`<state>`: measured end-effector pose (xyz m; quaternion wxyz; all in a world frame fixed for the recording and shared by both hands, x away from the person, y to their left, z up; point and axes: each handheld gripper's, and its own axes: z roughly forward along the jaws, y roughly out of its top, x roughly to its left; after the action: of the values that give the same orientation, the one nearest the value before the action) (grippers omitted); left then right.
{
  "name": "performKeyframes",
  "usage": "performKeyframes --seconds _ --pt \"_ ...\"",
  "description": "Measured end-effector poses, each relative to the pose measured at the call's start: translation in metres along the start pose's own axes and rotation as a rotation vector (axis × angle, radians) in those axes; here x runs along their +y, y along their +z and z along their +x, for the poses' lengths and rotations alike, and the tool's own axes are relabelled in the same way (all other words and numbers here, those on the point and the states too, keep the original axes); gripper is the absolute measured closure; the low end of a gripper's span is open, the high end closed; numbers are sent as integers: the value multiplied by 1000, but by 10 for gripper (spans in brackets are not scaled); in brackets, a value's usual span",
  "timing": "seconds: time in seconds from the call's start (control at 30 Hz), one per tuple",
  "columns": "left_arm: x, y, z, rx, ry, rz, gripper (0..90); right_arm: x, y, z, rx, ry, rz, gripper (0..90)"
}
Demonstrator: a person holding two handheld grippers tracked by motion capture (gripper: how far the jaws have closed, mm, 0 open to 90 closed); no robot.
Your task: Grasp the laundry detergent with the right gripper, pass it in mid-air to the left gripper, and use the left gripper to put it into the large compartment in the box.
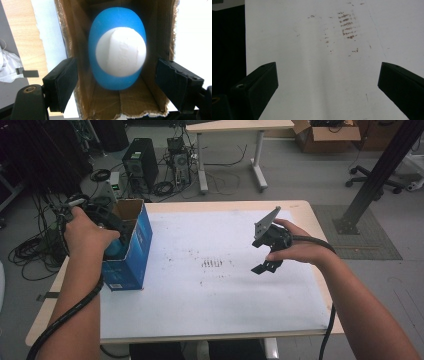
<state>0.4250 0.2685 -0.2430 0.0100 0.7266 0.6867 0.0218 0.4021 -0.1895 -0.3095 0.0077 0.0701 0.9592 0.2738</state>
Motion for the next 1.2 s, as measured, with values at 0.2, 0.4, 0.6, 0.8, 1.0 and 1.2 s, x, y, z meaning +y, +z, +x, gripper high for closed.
performKeyframes --seconds 0.2,0.4,0.6,0.8,1.0,1.2 --pt "-1 -13 -4 9 24 -7 141 1 -1 1 0 -2 2 27" --pt "-2 -23 -13 32 71 -7 96 3 -1 2 4 -4 4 27" --pt "-3 -29 -23 42 118 4 66 4 -1 3 6 -6 1 27" --pt "-4 -36 -39 42 209 2 17 5 -2 3 7 -3 6 28" --pt "0 -49 -58 52 315 -7 2 4 -7 3 1 4 12 27" --pt "3 -67 -87 55 460 -36 2 5 -14 4 -8 7 14 27"
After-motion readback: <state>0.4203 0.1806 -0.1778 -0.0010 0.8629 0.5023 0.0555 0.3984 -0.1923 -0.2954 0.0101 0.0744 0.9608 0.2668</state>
